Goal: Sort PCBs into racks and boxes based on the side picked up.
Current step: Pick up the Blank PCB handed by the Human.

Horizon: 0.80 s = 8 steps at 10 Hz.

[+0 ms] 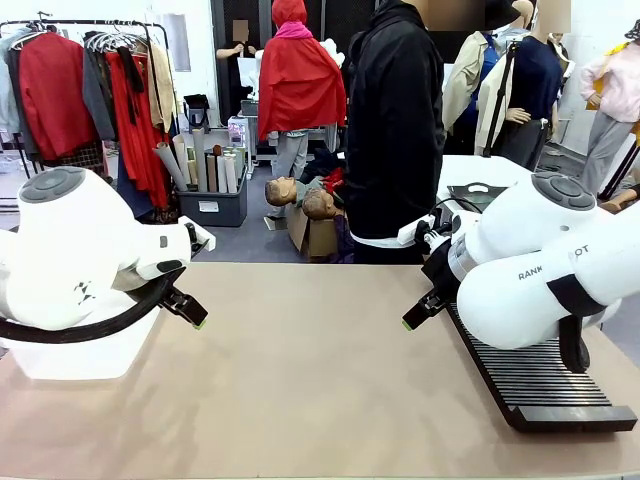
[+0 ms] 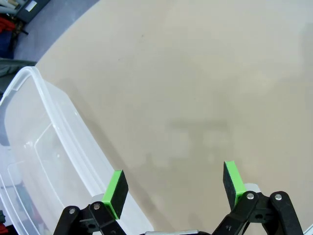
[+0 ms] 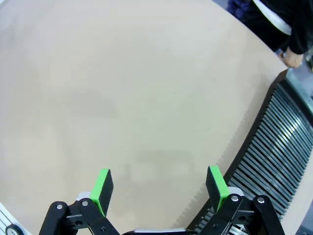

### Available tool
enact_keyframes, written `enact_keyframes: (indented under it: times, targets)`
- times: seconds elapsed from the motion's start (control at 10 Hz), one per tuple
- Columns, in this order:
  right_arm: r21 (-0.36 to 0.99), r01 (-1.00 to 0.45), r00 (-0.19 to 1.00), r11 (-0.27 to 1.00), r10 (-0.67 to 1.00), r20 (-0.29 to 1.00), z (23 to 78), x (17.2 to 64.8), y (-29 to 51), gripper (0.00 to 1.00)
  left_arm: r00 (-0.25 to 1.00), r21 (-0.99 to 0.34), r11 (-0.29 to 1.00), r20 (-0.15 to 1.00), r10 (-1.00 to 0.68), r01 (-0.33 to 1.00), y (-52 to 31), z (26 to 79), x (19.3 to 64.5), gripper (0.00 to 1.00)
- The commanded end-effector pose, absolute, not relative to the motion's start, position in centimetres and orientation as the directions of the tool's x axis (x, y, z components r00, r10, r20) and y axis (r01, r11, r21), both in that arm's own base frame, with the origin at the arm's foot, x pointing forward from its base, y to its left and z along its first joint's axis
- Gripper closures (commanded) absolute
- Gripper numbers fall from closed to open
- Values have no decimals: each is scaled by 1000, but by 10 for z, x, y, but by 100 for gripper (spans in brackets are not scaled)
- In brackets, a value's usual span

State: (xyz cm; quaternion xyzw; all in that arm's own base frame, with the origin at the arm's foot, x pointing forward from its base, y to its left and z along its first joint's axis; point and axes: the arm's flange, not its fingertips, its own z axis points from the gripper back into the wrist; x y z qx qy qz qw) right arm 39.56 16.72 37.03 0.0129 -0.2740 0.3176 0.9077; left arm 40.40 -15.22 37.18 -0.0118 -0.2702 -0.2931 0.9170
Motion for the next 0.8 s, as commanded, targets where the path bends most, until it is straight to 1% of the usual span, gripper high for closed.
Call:
enact_keyframes:
  times: [0.0,0.3,0.5,0.6,0.7]
  targets:
    - [-154,-559,655,814,549,520,380,405,169,0,691,119,833,502,-520,541,-143,387,418,0]
    - [-135,-540,673,831,523,524,403,423,168,0,714,53,845,507,-482,533,-132,403,433,0]
    - [-81,-544,702,835,506,501,413,438,170,0,730,23,844,490,-476,536,-126,410,446,0]
    - [-61,-535,714,843,489,502,425,453,169,0,758,-62,844,478,-443,533,-115,421,461,0]
    - [-56,-511,719,858,462,519,437,463,167,0,773,-74,854,472,-425,515,-106,431,470,0]
